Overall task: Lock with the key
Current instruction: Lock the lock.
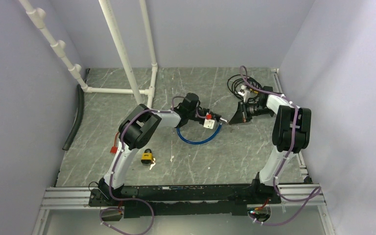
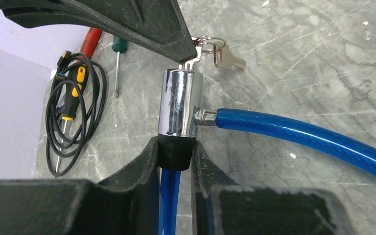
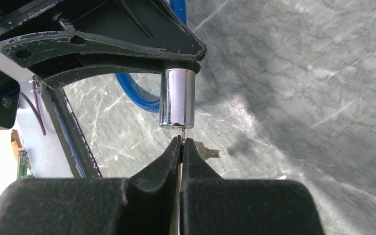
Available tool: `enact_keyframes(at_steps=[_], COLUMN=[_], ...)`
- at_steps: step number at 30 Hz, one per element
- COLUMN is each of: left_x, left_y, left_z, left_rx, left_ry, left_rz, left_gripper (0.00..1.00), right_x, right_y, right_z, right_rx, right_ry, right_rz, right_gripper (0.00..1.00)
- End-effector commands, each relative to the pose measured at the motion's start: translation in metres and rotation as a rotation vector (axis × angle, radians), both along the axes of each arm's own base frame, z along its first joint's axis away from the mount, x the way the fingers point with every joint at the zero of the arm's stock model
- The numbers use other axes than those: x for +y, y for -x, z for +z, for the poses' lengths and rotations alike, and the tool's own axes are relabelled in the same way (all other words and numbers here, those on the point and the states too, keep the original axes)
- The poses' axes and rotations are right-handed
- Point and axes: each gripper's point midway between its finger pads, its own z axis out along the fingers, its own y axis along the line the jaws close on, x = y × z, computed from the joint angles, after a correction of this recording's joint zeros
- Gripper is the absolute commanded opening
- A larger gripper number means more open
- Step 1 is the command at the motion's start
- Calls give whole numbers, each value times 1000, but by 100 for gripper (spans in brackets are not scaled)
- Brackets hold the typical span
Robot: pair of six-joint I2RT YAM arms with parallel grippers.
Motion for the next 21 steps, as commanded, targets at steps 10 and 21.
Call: enact_keyframes(at_steps=[10,21], left_x=[20,20], left_y=[-29,-10], left_z=[67,83], left_rx=[-202,-244], left_ry=[123,150], left_rz=[94,39], left_gripper=[0,0], right_x=[-2,7], right_y=[8,-14], right_z=[33,44], right_rx=[-34,-157], right_ry=[-57,-33], right_rz=[-39,-59], right_gripper=[48,76])
